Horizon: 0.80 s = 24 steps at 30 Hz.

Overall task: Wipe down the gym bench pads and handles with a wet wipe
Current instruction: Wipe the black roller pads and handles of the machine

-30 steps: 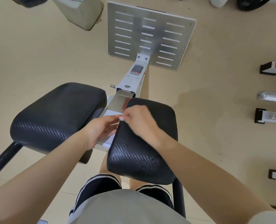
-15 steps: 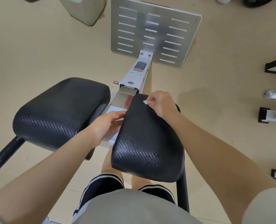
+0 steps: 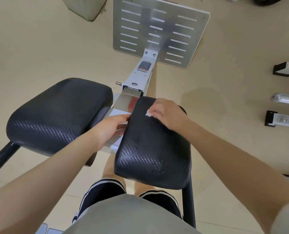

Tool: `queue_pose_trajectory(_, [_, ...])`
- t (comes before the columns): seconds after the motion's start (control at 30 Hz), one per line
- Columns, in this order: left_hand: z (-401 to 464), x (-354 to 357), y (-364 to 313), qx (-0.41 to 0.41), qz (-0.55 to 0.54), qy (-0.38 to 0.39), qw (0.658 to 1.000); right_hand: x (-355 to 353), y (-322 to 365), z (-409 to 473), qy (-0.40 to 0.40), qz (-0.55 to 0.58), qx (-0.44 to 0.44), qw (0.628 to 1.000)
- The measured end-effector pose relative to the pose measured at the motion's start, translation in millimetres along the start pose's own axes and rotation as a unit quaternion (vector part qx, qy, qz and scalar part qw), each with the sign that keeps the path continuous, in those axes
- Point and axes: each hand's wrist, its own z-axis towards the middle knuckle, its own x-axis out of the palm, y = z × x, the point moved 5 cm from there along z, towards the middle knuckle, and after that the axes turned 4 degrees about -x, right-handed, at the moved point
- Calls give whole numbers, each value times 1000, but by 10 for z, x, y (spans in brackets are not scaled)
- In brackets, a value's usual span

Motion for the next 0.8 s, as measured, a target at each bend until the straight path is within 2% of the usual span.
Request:
queue_pose_trajectory(0.1, [26, 32, -11, 4, 19, 2, 1000, -57, -471, 131, -28, -54, 137, 989])
queue_pose_trajectory(0.17, [40, 17, 4, 18, 28, 9, 999, -92, -488, 109, -62, -45, 164, 984])
queue_pose_trajectory(0.23, [20, 1, 26, 34, 54, 22, 998, -53, -277, -13, -48, -14, 131, 990])
queue_pose_trajectory(0.4, [-42, -22, 28, 71, 53, 48, 995, 117, 542, -602, 0, 81, -61, 995])
queue_pose_trajectory(0.5, [-53, -20, 24, 80, 40, 62, 994, 166, 581, -676, 1, 75, -96, 993])
queue_pose_trajectory(0.6, [-50, -22, 30, 81, 56, 56, 994, 39, 299, -403, -28, 75, -48, 996])
queue_pose_trajectory(0.73, [-46, -23, 39, 82, 51, 52, 994, -112, -387, -99, -52, 5, 141, 989])
queue_pose_trajectory(0.8, [-35, -29, 51, 83, 50, 52, 994, -136, -518, -73, -75, -11, 174, 982])
